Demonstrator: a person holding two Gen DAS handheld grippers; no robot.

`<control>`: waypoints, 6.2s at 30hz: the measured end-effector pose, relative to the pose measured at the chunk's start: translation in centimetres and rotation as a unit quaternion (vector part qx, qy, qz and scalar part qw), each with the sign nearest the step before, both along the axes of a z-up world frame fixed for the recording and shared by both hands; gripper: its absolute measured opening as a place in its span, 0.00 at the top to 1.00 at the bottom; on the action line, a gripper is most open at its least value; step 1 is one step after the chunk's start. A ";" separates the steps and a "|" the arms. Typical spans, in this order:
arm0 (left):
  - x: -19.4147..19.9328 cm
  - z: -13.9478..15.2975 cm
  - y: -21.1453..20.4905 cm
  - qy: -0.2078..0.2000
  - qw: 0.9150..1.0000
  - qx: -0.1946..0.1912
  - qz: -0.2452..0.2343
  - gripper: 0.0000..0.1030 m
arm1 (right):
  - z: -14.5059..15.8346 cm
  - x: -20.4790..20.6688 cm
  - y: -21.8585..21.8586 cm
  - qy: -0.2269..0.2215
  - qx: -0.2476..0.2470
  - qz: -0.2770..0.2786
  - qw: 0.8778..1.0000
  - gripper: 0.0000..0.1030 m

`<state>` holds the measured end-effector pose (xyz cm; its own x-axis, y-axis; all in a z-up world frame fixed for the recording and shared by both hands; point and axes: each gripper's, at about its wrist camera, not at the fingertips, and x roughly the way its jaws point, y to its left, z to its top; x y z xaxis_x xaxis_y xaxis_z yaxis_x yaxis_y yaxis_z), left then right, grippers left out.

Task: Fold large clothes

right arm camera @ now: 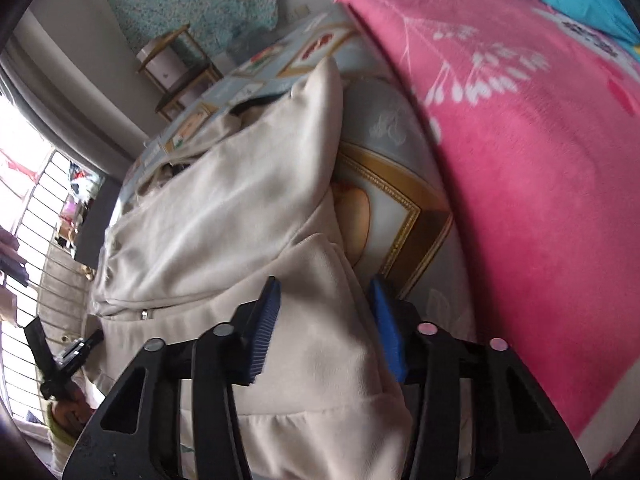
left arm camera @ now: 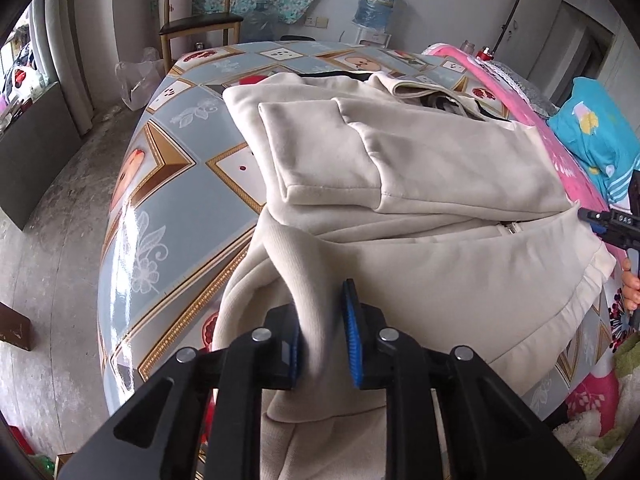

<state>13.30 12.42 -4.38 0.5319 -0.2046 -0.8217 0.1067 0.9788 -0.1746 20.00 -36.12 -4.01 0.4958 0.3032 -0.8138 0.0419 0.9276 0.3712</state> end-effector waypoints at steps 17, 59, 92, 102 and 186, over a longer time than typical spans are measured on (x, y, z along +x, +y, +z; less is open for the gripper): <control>0.1 0.0 -0.4 0.000 1.000 0.012 0.002 0.83 | 2.4 -2.7 0.7 -0.051 -0.052 0.021 0.997 0.87; -4.9 11.2 1.4 -0.173 0.983 -0.066 0.005 0.95 | 12.8 -6.3 2.3 -0.191 -0.068 0.008 0.979 0.96; 22.1 9.1 5.9 -0.078 0.995 0.017 0.054 0.80 | 9.4 17.5 0.2 -0.117 -0.178 -0.005 0.977 0.70; 12.6 2.9 3.5 -0.002 0.999 0.028 0.024 0.80 | 4.9 4.9 3.1 -0.069 -0.146 0.108 0.981 0.89; -4.5 13.8 -7.6 -0.217 0.975 -0.045 0.002 0.05 | 11.2 -6.7 14.9 -0.195 -0.110 0.062 0.973 0.11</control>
<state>8.82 4.78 9.39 0.8263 -0.2633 -0.4978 0.1862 0.9620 -0.1997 13.26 -21.17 7.21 0.7505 0.2195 -0.6233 -0.1794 0.9755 0.1275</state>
